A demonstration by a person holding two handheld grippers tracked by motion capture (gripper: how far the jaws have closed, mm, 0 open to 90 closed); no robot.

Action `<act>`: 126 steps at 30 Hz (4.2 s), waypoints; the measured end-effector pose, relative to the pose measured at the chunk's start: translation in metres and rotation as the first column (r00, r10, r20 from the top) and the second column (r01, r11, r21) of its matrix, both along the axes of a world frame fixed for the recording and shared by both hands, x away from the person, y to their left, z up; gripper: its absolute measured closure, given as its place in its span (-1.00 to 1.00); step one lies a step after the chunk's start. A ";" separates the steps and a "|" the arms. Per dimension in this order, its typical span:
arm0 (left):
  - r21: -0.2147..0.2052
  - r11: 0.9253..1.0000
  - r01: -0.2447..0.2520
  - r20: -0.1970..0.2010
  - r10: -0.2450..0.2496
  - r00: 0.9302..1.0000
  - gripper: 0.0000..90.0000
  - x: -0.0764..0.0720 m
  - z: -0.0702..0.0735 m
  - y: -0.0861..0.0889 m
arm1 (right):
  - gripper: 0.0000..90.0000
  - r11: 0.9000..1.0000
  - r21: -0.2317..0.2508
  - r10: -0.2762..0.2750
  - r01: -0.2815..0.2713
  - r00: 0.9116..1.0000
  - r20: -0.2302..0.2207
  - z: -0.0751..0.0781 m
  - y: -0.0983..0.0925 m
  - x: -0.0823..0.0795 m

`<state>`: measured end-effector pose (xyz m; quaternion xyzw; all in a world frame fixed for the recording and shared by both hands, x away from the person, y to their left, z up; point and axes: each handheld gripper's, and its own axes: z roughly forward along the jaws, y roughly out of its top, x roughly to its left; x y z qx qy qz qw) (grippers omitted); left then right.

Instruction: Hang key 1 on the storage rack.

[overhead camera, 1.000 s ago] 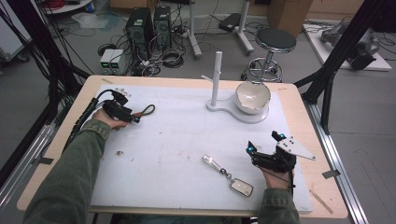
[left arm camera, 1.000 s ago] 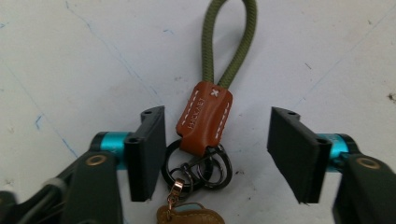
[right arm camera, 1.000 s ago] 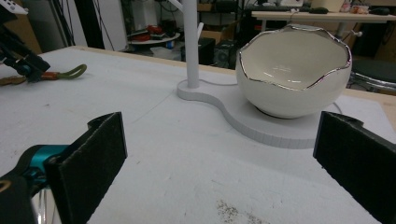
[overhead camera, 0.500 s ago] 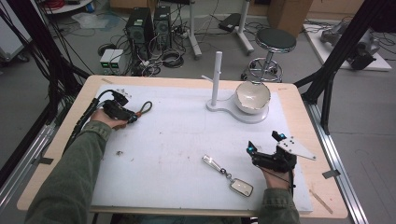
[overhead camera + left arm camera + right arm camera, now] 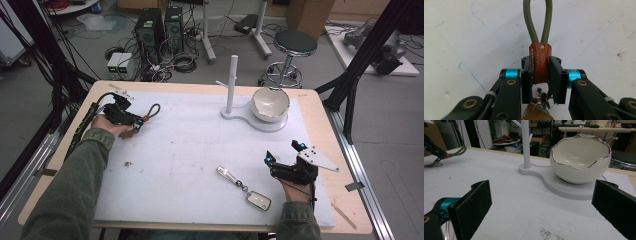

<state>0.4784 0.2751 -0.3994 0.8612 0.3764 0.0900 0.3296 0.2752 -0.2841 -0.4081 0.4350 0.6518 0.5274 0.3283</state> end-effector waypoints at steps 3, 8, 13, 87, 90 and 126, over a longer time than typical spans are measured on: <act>-0.024 1.000 -0.009 0.004 0.009 1.000 0.63 -0.001 0.003 0.001 | -0.97 1.000 0.001 0.001 -0.001 1.000 0.002 0.000 0.000 0.000; -0.058 0.998 -0.010 0.023 0.011 1.000 0.64 -0.004 0.014 0.004 | -0.97 1.000 0.003 0.000 0.000 1.000 0.000 0.000 0.000 0.000; -0.064 0.998 0.003 0.040 -0.001 0.999 0.64 -0.006 0.027 0.003 | -0.97 1.000 0.003 -0.002 0.002 1.000 0.000 0.000 0.000 0.000; -0.188 0.971 0.149 0.084 -0.136 0.987 0.64 -0.001 0.110 -0.076 | -0.97 1.000 0.009 0.008 -0.008 1.000 -0.013 -0.001 0.002 0.003; -0.178 0.971 0.161 0.078 -0.149 0.986 0.64 0.003 0.114 -0.090 | -0.97 1.000 0.008 0.005 -0.005 1.000 -0.008 -0.001 0.001 0.003; -0.206 0.953 0.222 0.005 -0.225 0.974 0.64 0.044 0.099 -0.166 | -0.97 1.000 0.025 0.011 -0.011 1.000 -0.012 -0.001 -0.001 0.003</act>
